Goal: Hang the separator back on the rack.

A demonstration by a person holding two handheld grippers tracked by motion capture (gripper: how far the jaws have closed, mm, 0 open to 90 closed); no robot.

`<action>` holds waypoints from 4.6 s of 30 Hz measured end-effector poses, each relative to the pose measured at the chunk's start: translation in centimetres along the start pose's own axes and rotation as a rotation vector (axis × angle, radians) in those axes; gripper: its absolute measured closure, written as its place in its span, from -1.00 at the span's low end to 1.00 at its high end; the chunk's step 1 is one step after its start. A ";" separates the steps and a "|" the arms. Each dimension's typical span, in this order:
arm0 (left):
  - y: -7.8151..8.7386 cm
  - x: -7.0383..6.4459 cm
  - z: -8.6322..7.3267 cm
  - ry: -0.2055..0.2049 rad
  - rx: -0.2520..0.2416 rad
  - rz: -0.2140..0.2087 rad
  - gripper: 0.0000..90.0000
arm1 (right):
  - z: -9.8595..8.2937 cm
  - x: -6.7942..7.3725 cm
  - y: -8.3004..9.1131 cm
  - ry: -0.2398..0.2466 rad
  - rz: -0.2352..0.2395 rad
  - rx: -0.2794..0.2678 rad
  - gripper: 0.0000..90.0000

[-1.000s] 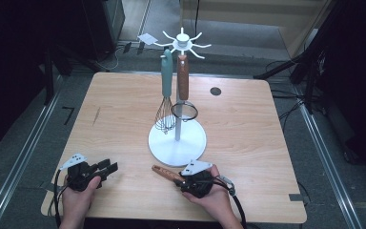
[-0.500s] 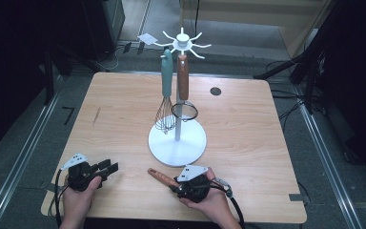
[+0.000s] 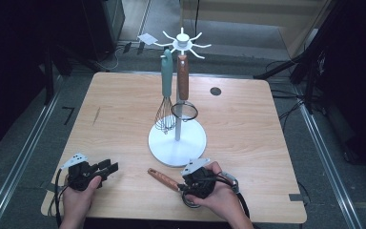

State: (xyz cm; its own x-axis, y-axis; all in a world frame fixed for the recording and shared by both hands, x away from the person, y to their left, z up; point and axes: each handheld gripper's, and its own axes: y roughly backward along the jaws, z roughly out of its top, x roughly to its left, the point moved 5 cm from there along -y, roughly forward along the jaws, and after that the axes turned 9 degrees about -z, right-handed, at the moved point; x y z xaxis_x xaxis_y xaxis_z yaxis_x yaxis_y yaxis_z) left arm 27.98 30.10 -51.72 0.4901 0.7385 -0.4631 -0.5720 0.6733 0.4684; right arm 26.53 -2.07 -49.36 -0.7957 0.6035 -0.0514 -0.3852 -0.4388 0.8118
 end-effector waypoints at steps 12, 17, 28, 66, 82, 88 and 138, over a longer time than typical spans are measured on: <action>0.0 0.0 0.0 0.000 0.002 -0.001 0.18 | 0.7 1.4 -1.7 0.023 0.006 0.170 0.38; -0.1 0.0 0.0 -0.004 0.005 -0.001 0.18 | 0.7 1.9 -2.6 0.039 -0.020 0.206 0.43; -0.1 -0.1 -0.1 -0.017 0.005 -0.004 0.12 | 1.1 2.2 -2.9 0.024 -0.090 0.221 0.55; 0.2 -0.3 0.4 -0.091 -0.039 0.143 -0.69 | 0.2 1.2 -1.8 -0.088 -0.099 0.173 0.59; 2.1 0.5 1.0 -0.129 -0.107 0.180 -0.79 | -0.8 -2.0 0.2 -0.196 -0.134 0.041 0.59; 2.6 1.2 1.1 -0.132 -0.117 0.202 -0.94 | -1.1 -2.9 0.5 -0.227 -0.152 0.013 0.59; 1.8 1.5 0.7 -0.132 -0.078 0.231 -1.00 | -1.8 -8.5 6.1 -0.415 -0.309 -0.319 0.58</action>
State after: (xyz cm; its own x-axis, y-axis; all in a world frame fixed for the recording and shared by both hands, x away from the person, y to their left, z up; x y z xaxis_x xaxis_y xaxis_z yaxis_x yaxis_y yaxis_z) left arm 28.09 32.42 -51.05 0.4188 0.8741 -0.2462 -0.7253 0.4851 0.4885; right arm 30.12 -11.06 -45.00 -0.4010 0.9157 0.0265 -0.7414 -0.3414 0.5777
